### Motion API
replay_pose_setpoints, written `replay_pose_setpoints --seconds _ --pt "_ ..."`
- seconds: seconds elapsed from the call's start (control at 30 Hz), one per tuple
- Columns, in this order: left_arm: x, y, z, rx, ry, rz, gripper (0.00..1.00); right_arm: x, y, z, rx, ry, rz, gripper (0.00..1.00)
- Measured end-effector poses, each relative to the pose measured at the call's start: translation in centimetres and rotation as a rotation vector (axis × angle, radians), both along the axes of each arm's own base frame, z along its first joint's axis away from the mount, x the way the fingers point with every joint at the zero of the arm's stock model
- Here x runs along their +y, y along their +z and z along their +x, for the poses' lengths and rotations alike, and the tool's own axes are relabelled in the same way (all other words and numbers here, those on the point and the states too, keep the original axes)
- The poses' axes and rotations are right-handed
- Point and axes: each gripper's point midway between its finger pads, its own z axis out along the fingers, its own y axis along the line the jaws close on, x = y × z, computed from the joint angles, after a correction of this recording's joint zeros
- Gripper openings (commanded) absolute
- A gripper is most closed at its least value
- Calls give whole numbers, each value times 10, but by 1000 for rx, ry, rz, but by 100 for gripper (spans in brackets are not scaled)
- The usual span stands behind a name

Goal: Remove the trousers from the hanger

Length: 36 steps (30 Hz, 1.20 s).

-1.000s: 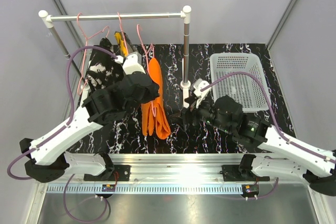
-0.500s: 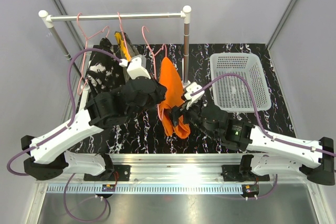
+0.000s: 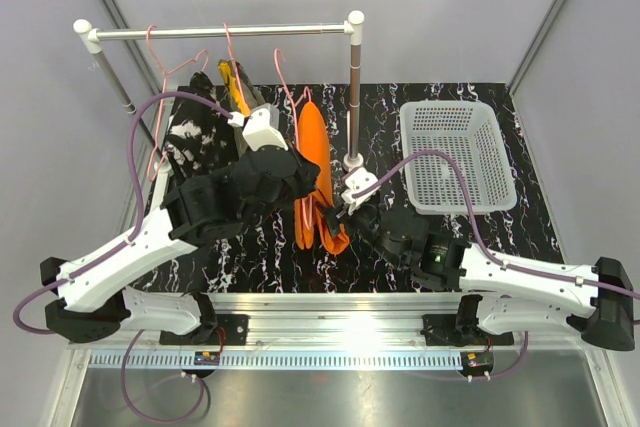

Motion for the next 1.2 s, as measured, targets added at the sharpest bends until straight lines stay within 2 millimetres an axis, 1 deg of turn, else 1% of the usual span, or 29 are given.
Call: replay_pose_setpoints --seconds 0.07,0.17,0.2,0.27,0.37,0.47,0.57,0.67,0.83,1.0,1.17,1.2 --pt "-1 0 -2 0 -7 0 0 3 -3 -2 -22 26 -13 74" --pt "-5 3 -4 -2 -17 -6 0 12 -2 -3 -53 64 -24 73" --pt "-5 5 -5 -3 -20 -8 0 14 -2 -3 -60 71 -29 70" --pt "-6 8 -6 -7 -26 -14 0 17 -5 0 -69 67 -43 68" --pt "-8 11 -9 -16 -39 -13 0 19 -9 7 -93 32 -67 67" --pt "-8 13 -10 -25 -47 -3 0 16 -5 13 -125 0 -73 67" --pt "-9 17 -13 -34 -58 -5 0 14 1 14 -149 -8 -74 67" --pt "-10 24 -15 -45 -69 -14 0 10 8 13 -168 -4 -73 68" --pt "-10 39 -19 -67 -84 -34 0 -2 21 10 -194 -10 -76 70" --pt "-9 51 -20 -91 -88 -42 0 -12 22 8 -191 -23 -96 71" --pt "-10 55 -21 -102 -91 -45 0 -23 29 10 -203 -61 -91 71" --pt "-10 55 -21 -102 -92 -46 0 -23 29 11 -207 -67 -95 73"
